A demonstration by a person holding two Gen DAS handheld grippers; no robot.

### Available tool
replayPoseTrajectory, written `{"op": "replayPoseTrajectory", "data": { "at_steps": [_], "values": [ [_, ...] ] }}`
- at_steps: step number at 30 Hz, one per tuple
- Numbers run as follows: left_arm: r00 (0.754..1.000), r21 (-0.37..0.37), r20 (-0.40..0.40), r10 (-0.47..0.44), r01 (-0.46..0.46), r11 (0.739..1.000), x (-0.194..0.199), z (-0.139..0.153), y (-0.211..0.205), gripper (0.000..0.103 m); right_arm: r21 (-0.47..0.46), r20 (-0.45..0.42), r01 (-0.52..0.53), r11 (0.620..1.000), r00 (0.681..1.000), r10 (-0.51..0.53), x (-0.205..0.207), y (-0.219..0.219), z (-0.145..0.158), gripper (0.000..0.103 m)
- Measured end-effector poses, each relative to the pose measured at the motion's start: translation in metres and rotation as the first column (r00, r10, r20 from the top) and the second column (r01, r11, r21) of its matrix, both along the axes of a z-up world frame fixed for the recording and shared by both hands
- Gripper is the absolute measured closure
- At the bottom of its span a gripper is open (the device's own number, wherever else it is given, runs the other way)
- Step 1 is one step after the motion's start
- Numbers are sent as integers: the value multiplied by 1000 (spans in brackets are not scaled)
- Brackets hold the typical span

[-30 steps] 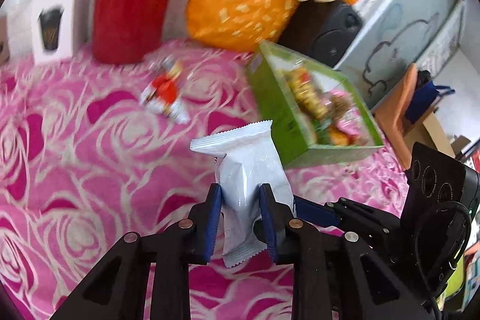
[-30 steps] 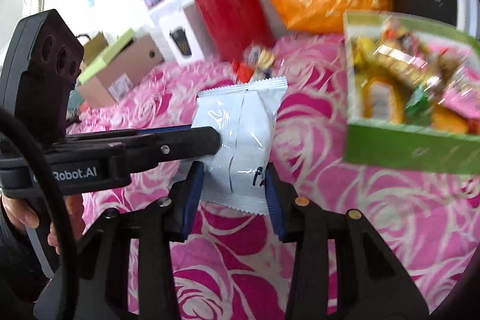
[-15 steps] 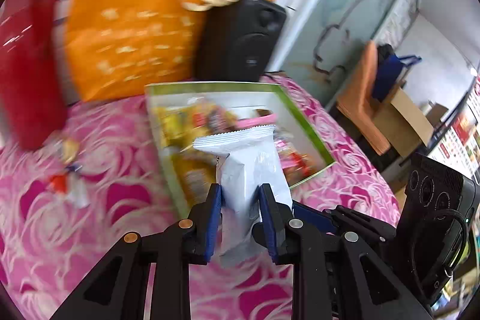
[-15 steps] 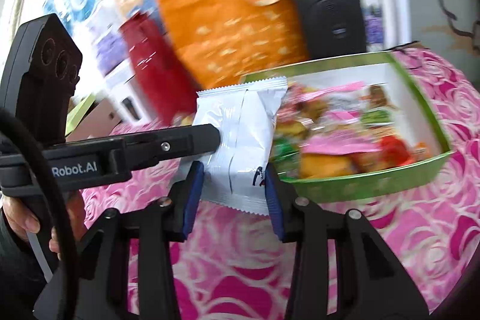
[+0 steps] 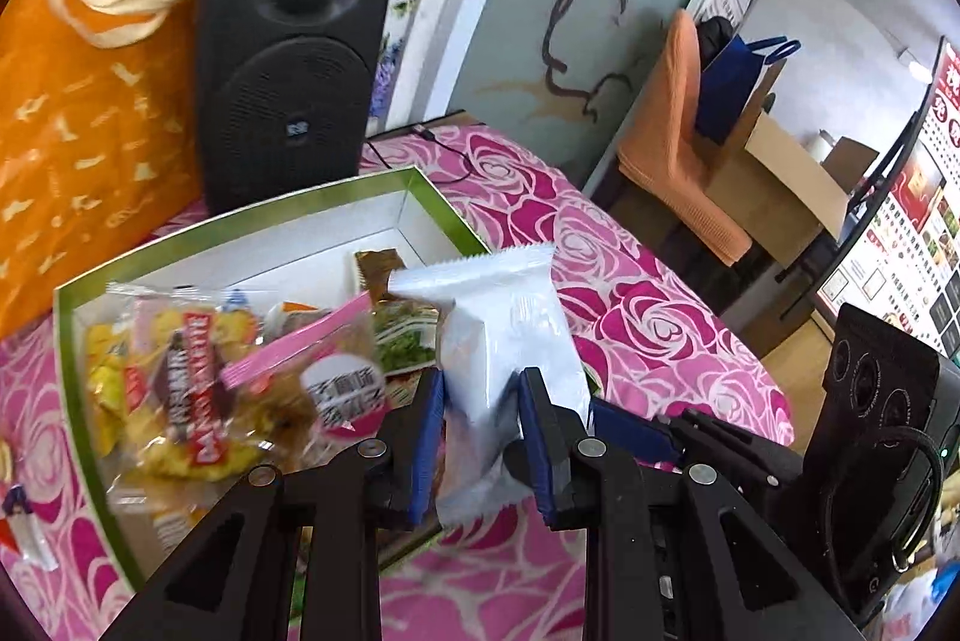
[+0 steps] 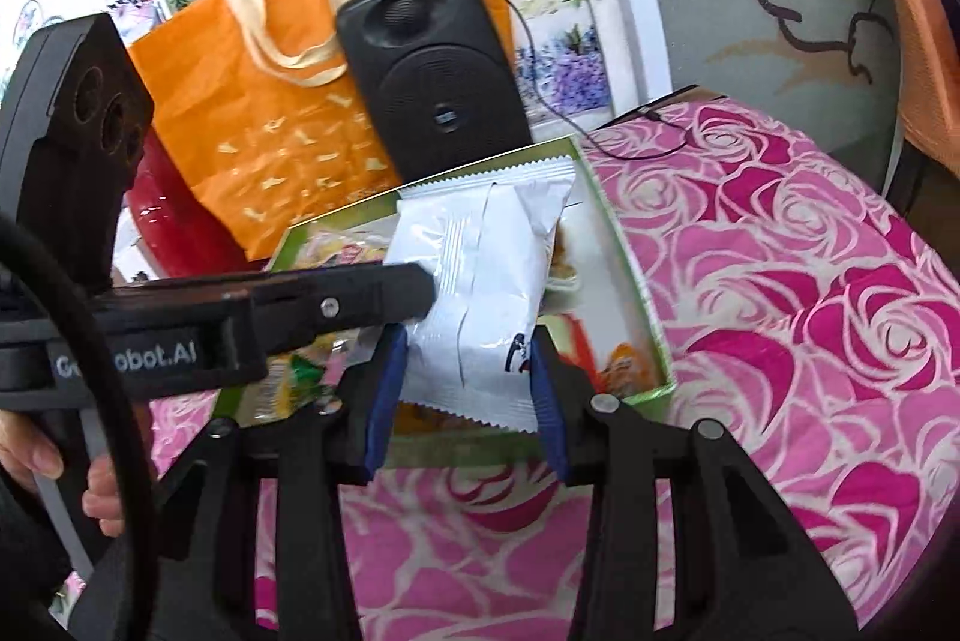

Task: Organize snacks
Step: 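Carry the white pack over the green box and open the left gripper, then grasp the red-wrapped candy with the right gripper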

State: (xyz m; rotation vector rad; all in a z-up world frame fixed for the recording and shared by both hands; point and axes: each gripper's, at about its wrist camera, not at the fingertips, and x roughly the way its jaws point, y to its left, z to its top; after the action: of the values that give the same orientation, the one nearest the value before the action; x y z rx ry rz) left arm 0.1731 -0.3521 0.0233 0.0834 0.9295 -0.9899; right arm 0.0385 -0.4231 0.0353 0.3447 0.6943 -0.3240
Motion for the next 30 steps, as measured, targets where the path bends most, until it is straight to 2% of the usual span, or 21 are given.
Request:
{"op": "replayPoseTrajectory", "data": {
  "at_steps": [4, 5, 6, 8, 11, 16, 18, 19, 20, 26, 30],
  "values": [
    [999, 39, 12, 31, -32, 999, 8, -9, -6, 74, -74, -91, 29, 997, 995, -35, 9, -12, -17, 59],
    [999, 48, 16, 43, -44, 998, 8, -10, -3, 62, -79, -86, 29, 996, 996, -36, 6, -11, -18, 57],
    [998, 51, 24, 56, -58, 997, 7, -9, 1, 42, -81, -68, 32, 996, 997, -37, 2, -10, -18, 54],
    [994, 30, 67, 88, -90, 996, 4, -4, 10, 28, -92, -48, 51, 994, 997, -55, -3, -8, -17, 33],
    [989, 30, 94, 111, -115, 993, 5, 3, 16, 18, -123, -36, 65, 990, 997, -70, -7, -3, -13, 32],
    [985, 34, 106, 134, -138, 990, 0, 9, 29, 16, -124, -39, 72, 990, 996, -77, -7, 6, -7, 32],
    [984, 30, 108, 144, -148, 988, -3, 12, 38, 16, -129, -32, 55, 990, 998, -59, -7, 16, -3, 27],
    [983, 30, 108, 149, -153, 988, -5, 13, 43, 16, -139, -33, 41, 989, 998, -46, -6, 23, 0, 18],
    [982, 30, 109, 152, -156, 987, -7, 14, 46, 16, -145, -35, 26, 989, 999, -31, -5, 28, 1, 11],
    [967, 43, 170, 188, -198, 979, -25, 29, 90, 16, -135, -53, -99, 986, 994, 93, 6, 72, 9, 1],
    [945, 33, 198, 261, -273, 961, -26, 39, 139, 16, -130, -66, -209, 969, 977, 202, 20, 113, 9, 1]
  ]
}}
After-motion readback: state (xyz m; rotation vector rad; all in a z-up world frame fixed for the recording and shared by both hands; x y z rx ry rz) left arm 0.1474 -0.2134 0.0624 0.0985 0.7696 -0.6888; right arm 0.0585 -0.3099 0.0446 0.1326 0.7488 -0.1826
